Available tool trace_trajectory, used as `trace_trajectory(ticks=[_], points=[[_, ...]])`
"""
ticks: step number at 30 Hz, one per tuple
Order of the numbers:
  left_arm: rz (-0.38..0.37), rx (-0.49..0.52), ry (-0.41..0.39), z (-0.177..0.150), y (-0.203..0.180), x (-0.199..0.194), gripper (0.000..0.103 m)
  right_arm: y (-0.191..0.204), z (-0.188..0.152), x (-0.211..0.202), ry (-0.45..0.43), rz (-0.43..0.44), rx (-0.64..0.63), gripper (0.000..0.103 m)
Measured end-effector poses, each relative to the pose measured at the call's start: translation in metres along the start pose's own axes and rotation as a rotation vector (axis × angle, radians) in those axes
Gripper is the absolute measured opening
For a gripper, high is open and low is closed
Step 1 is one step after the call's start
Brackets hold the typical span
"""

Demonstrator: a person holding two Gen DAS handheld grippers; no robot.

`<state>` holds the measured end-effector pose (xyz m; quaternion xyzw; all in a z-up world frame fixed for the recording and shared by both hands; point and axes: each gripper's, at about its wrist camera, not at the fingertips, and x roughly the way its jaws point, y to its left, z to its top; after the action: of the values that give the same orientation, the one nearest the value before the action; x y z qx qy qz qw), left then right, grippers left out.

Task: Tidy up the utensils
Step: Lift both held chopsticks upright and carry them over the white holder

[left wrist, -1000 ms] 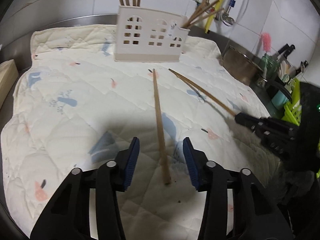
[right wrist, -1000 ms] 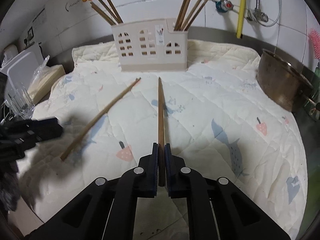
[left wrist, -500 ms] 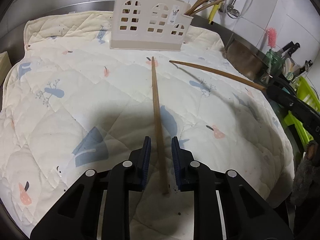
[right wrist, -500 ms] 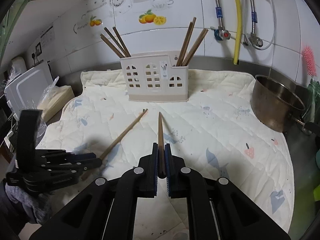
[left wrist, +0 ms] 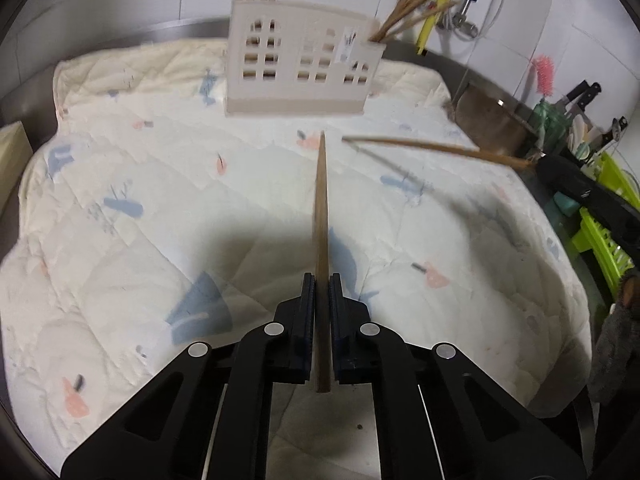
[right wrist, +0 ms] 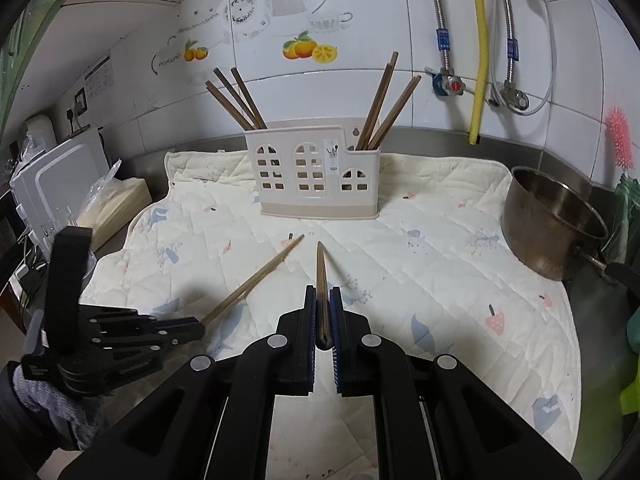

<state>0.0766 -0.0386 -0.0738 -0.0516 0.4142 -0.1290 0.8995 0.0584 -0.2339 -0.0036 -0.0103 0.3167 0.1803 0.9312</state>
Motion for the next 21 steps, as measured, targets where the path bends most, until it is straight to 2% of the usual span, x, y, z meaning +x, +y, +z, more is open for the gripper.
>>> trace_trajectory(ticks=[10, 21], points=[[0.004, 0.026, -0.167, 0.04, 0.0, -0.056, 0.006, 0.001, 0.025, -0.005, -0.033, 0.006, -0.016, 0.007], [-0.01, 0.067, -0.214, 0.076, 0.003, -0.072, 0.006, 0.01, 0.07, -0.005, -0.049, 0.026, -0.097, 0.007]])
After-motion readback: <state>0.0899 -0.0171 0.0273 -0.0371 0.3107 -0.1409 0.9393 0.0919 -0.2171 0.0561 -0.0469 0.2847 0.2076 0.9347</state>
